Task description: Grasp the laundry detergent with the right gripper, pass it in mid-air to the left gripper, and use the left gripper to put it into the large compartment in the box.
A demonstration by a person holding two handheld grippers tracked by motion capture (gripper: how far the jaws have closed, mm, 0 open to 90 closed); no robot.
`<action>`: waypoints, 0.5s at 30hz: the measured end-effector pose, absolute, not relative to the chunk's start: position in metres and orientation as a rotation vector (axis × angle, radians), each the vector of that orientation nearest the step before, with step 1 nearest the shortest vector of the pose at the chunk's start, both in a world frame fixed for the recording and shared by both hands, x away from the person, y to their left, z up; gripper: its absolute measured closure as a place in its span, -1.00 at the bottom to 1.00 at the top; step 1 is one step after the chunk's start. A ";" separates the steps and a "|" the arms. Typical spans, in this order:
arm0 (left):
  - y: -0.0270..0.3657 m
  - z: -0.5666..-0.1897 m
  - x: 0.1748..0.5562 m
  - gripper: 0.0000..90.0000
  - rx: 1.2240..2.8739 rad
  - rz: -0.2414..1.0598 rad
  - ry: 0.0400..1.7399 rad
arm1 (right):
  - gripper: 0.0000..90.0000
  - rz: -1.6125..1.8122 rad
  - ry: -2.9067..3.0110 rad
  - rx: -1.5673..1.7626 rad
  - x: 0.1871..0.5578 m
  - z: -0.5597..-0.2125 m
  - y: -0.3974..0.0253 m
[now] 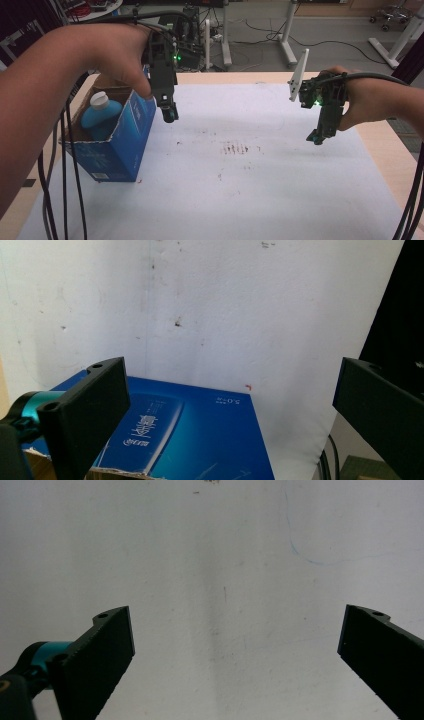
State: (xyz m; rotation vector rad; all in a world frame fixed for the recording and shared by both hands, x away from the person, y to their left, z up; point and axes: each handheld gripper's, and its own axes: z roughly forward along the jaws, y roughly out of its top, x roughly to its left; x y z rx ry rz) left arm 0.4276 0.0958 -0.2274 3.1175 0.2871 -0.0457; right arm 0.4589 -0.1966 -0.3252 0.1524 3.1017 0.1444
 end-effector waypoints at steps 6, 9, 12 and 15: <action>0.097 -0.231 0.428 -0.96 3.124 -0.033 0.298 | -0.98 0.153 3.088 0.165 0.462 -0.325 -0.194; 0.097 -0.231 0.428 -0.96 3.123 -0.042 0.291 | -0.98 0.152 3.083 0.172 0.462 -0.325 -0.194; 0.098 -0.231 0.428 -0.96 3.121 -0.033 0.291 | -0.98 0.146 3.082 0.179 0.462 -0.324 -0.195; 0.099 -0.230 0.427 -0.96 3.117 -0.031 0.297 | -0.98 0.149 3.081 0.181 0.461 -0.323 -0.196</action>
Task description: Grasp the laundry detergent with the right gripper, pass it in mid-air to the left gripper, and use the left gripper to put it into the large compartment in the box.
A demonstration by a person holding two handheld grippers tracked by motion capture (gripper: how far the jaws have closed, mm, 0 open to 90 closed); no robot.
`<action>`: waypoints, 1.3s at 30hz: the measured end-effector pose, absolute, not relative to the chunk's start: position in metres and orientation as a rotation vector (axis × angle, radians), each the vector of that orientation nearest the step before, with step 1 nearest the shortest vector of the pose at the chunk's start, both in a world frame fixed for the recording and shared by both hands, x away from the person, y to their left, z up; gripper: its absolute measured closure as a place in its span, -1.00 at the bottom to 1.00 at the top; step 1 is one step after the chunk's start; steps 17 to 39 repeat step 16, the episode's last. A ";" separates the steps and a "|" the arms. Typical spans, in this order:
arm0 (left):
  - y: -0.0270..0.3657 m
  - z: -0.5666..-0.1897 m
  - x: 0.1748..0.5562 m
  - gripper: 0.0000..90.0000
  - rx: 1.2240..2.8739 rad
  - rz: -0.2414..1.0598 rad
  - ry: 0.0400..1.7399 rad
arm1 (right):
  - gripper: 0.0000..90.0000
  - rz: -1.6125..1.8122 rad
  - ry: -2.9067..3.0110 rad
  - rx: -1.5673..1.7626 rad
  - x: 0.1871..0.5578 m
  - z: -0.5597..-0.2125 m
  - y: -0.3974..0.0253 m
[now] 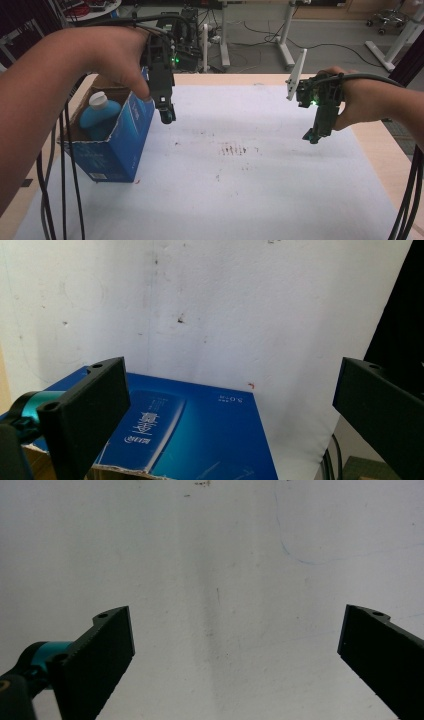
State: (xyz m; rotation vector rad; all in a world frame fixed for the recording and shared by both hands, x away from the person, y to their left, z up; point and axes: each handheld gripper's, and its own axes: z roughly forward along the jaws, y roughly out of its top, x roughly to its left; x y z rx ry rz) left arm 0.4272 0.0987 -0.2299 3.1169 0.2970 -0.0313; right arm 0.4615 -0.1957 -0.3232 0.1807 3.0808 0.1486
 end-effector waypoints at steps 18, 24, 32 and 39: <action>0.094 -0.231 0.424 -0.96 3.109 -0.031 0.276 | -0.98 0.138 3.070 0.175 0.457 -0.321 -0.195; 0.094 -0.231 0.424 -0.96 3.109 -0.031 0.276 | -0.98 0.138 3.070 0.175 0.457 -0.321 -0.195; 0.094 -0.231 0.424 -0.96 3.109 -0.031 0.276 | -0.98 0.138 3.070 0.175 0.457 -0.321 -0.195; 0.094 -0.231 0.424 -0.96 3.109 -0.031 0.276 | -0.98 0.138 3.070 0.175 0.457 -0.321 -0.195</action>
